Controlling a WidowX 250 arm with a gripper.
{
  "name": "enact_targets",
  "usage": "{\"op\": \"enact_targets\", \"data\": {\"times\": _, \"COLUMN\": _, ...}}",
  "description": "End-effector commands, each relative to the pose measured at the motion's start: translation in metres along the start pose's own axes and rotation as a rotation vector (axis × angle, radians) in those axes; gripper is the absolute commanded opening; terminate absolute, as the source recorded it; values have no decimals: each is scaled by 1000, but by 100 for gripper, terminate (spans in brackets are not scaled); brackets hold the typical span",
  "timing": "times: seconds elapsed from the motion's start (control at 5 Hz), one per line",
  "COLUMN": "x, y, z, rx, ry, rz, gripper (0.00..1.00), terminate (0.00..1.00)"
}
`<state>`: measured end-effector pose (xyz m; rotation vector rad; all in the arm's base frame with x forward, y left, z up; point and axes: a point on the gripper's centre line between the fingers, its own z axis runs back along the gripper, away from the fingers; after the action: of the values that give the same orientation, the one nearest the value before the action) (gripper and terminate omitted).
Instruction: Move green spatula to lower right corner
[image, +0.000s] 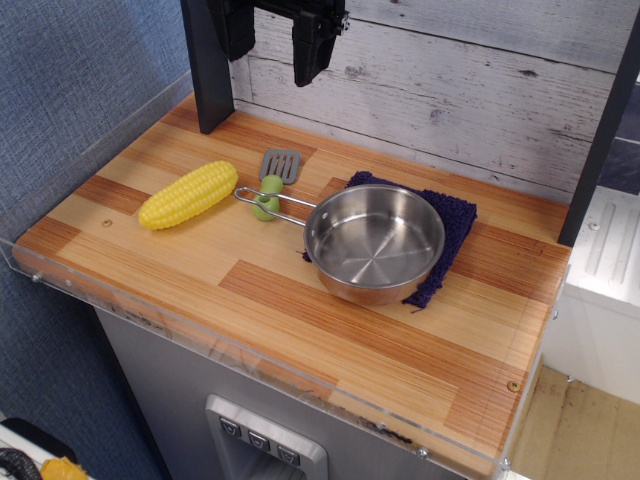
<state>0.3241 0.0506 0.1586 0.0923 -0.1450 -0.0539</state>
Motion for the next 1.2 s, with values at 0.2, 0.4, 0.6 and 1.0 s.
{"op": "enact_targets", "data": {"times": 0.2, "x": -1, "y": 32, "z": -3, "rx": -11, "ry": -8, "rz": 103, "gripper": 100, "terminate": 0}}
{"op": "enact_targets", "data": {"times": 0.4, "x": 7, "y": 77, "z": -15, "rx": -13, "ry": -9, "rz": 238, "gripper": 100, "terminate": 0}}
{"op": "enact_targets", "data": {"times": 0.6, "x": 15, "y": 110, "z": -30, "rx": 22, "ry": -4, "rz": 315, "gripper": 100, "terminate": 0}}
{"op": "enact_targets", "data": {"times": 1.0, "x": 32, "y": 84, "z": -77, "rx": 58, "ry": 24, "rz": 312, "gripper": 100, "terminate": 0}}
